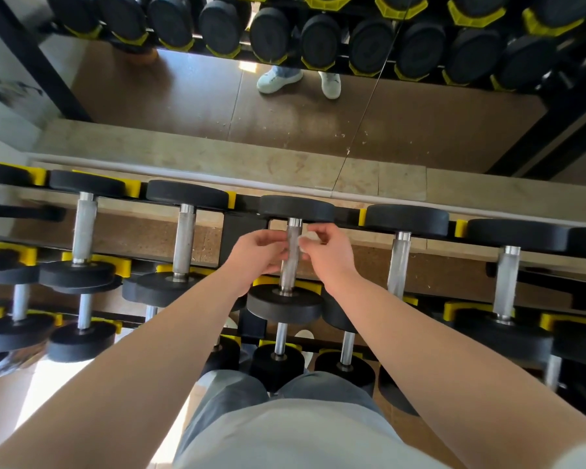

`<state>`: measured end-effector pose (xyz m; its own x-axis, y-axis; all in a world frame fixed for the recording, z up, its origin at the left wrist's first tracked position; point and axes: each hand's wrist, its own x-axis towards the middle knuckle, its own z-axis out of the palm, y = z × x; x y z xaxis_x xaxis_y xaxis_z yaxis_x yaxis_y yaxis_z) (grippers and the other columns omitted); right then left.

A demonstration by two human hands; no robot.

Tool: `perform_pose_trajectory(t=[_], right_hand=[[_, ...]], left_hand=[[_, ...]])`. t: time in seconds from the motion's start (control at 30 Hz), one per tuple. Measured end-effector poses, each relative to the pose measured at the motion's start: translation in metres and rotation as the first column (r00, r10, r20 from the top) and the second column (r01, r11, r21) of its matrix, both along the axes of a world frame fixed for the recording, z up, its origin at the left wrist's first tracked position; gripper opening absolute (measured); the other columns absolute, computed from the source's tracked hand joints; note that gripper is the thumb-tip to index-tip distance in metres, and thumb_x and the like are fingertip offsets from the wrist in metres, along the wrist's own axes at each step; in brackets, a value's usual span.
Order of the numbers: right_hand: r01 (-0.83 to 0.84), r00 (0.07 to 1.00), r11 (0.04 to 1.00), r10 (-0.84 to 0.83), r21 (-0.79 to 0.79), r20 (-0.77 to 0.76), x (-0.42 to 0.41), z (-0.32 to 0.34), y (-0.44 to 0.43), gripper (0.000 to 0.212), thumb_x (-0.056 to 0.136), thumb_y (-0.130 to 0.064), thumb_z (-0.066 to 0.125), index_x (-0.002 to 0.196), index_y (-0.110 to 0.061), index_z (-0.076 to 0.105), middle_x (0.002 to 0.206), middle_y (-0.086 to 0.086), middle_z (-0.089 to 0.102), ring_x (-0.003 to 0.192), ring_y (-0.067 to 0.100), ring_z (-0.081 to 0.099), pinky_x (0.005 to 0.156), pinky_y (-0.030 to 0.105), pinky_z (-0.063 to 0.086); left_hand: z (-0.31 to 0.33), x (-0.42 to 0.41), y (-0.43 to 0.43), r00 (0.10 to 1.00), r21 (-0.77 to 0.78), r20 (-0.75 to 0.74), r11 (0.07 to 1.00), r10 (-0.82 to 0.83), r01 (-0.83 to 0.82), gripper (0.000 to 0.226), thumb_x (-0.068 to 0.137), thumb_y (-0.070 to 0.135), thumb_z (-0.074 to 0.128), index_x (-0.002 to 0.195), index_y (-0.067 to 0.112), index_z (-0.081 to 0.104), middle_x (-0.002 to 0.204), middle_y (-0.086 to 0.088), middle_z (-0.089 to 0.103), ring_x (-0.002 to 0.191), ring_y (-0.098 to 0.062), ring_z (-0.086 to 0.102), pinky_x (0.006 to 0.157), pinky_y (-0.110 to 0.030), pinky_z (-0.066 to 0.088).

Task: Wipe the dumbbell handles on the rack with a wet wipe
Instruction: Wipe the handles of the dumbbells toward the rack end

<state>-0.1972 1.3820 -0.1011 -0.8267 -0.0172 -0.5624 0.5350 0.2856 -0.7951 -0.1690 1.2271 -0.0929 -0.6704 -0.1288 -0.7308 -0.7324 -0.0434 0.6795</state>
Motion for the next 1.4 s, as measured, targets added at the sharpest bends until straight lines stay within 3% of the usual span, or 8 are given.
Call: perform_pose_trajectory(t=[0.13, 0.3, 0.43, 0.53, 0.7, 0.83, 1.13, 1.4], right_hand=[[-0.2, 0.979, 0.963, 0.19, 0.178, 0.072, 0.003, -0.012, 0.002, 0.028, 0.098, -0.023, 0.067, 0.125, -0.025, 0.07, 0.113, -0.008, 0.07, 0.098, 0.012, 0.068, 0.085, 0.028, 0.055], [-0.705, 0.709, 0.638, 0.626, 0.31, 0.324, 0.027, -0.022, 0.007, 0.021, 0.101, -0.022, 0.06, 0.117, -0.019, 0.073, 0.108, 0.002, 0.072, 0.095, 0.018, 0.068, 0.088, 0.036, 0.059], [-0.143, 0.946, 0.989, 0.127, 0.032, 0.298, 0.004, -0.018, 0.002, 0.033, 0.094, -0.01, 0.07, 0.126, -0.017, 0.068, 0.114, 0.002, 0.069, 0.103, 0.018, 0.067, 0.096, 0.039, 0.058], [0.248, 0.945, 0.961, -0.212, -0.122, 0.25, -0.021, -0.009, -0.006, 0.025, 0.089, -0.008, 0.077, 0.109, -0.02, 0.069, 0.111, 0.001, 0.071, 0.104, 0.019, 0.069, 0.095, 0.038, 0.059], [-0.109, 0.984, 0.983, 0.086, 0.148, 0.154, -0.005, 0.004, -0.005, 0.015, 0.087, -0.021, 0.081, 0.094, -0.021, 0.067, 0.096, -0.002, 0.07, 0.081, 0.009, 0.066, 0.066, 0.022, 0.052], [-0.533, 0.844, 0.779, 0.465, 0.33, 0.266, 0.029, 0.003, 0.002, 0.017, 0.087, -0.031, 0.08, 0.094, -0.023, 0.065, 0.099, -0.004, 0.067, 0.089, 0.01, 0.063, 0.075, 0.025, 0.05], [-0.169, 0.963, 0.949, 0.217, 0.266, -0.159, -0.008, 0.006, -0.017, 0.029, 0.097, -0.028, 0.069, 0.125, -0.018, 0.072, 0.111, -0.007, 0.071, 0.099, 0.008, 0.063, 0.079, 0.017, 0.047], [-0.733, 0.519, 0.469, 0.854, 0.493, -0.041, 0.03, -0.005, 0.002, 0.025, 0.101, -0.023, 0.063, 0.123, -0.023, 0.075, 0.119, 0.001, 0.073, 0.105, 0.016, 0.068, 0.098, 0.033, 0.055]], left_hand=[[-0.01, 0.007, -0.001, 0.979, -0.148, 0.088, 0.97, -0.182, 0.193, 0.039, 0.098, 0.016, 0.066, 0.135, 0.026, 0.059, 0.126, 0.003, 0.066, 0.106, -0.015, 0.064, 0.074, -0.024, 0.054], [-0.014, 0.017, -0.002, 0.916, -0.19, 0.114, 0.897, -0.384, 0.4, 0.044, 0.102, 0.02, 0.061, 0.145, 0.023, 0.054, 0.126, -0.001, 0.067, 0.103, -0.014, 0.066, 0.085, -0.027, 0.055], [-0.013, 0.015, -0.002, 0.904, -0.226, 0.134, 0.876, -0.405, 0.426, 0.043, 0.102, 0.022, 0.061, 0.144, 0.02, 0.054, 0.122, -0.001, 0.068, 0.098, -0.015, 0.067, 0.089, -0.03, 0.056], [-0.014, 0.014, -0.001, 0.911, -0.246, 0.14, 0.877, -0.388, 0.412, 0.044, 0.101, 0.022, 0.063, 0.144, 0.021, 0.055, 0.124, -0.001, 0.068, 0.095, -0.016, 0.067, 0.086, -0.029, 0.057], [-0.011, 0.011, -0.001, 0.949, -0.182, 0.139, 0.935, -0.282, 0.304, 0.039, 0.1, 0.017, 0.063, 0.139, 0.022, 0.061, 0.125, -0.001, 0.069, 0.101, -0.013, 0.069, 0.074, -0.021, 0.055], [-0.007, 0.008, -0.001, 0.964, -0.102, 0.161, 0.968, -0.213, 0.231, 0.037, 0.102, 0.012, 0.058, 0.138, 0.02, 0.06, 0.122, -0.004, 0.069, 0.104, -0.019, 0.07, 0.079, -0.028, 0.06], [0.001, 0.008, 0.006, 0.964, -0.011, 0.25, 0.995, -0.095, 0.101, 0.042, 0.104, 0.0, 0.047, 0.138, 0.02, 0.061, 0.122, -0.006, 0.071, 0.104, -0.018, 0.071, 0.081, -0.028, 0.06], [0.001, 0.012, 0.003, 0.956, 0.021, 0.293, 1.0, -0.013, 0.008, 0.042, 0.101, -0.01, 0.044, 0.135, 0.008, 0.062, 0.123, -0.015, 0.071, 0.111, -0.026, 0.07, 0.098, -0.035, 0.056]])
